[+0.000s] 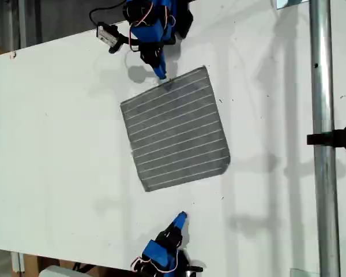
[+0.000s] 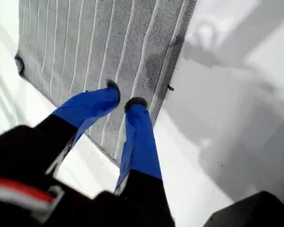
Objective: Grasp corners of a towel and fold twice.
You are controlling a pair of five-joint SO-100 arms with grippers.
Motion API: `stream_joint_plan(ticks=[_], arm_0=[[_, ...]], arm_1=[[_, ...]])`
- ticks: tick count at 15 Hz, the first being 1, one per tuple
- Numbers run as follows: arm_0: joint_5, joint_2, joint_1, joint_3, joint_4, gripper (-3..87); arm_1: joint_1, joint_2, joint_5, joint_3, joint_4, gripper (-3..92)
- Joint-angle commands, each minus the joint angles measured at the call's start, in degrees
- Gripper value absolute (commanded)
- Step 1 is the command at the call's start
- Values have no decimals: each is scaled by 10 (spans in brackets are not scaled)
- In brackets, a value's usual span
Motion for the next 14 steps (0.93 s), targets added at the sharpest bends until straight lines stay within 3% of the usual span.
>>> stream_joint_plan(ticks=[1,7,11,14], arm_0=[[-363,4,-217,-2,10,-29],[-362,4,-218,-2,10,-29],[-360,4,-221,-2,10,-29],[-362,4,-221,-2,10,-29]], arm_1=[[-28,8,-2,-16,-36,-2],[-37,8,2,-34,-45,-2],[-73,-103,-101,-178,-72,-2],[-162,-308,-206,-336,-23,-2]])
